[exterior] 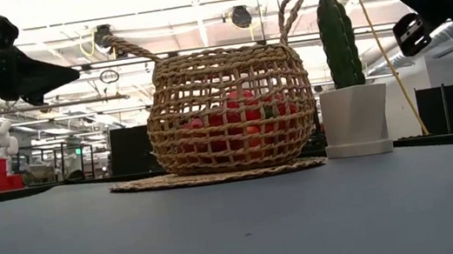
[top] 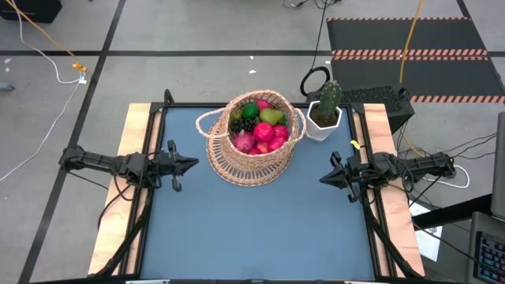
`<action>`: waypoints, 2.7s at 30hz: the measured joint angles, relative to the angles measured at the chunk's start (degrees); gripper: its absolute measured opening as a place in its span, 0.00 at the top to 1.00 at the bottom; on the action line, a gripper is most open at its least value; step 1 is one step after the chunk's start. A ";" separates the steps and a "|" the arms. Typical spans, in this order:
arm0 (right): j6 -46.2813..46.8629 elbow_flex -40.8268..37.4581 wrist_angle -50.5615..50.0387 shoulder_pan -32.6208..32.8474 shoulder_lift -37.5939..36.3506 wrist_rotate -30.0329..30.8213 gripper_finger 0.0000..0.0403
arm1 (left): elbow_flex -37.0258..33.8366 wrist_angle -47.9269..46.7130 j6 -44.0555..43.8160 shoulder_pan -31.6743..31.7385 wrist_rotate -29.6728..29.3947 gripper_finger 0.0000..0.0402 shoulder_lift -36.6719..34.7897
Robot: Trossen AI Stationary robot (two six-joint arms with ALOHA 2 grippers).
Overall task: Build produce basket
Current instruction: Return to Home Position
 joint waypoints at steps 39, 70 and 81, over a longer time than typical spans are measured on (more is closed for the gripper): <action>-0.01 0.00 0.17 0.00 0.00 0.02 1.00 | 0.00 0.04 -0.10 0.00 0.00 0.90 0.00; -0.01 0.00 0.18 0.00 0.00 0.03 1.00 | -0.02 0.04 -0.10 0.00 0.00 0.90 0.00; -0.01 0.00 0.18 0.00 0.01 0.02 1.00 | -0.02 0.04 -0.10 0.00 0.00 0.90 0.01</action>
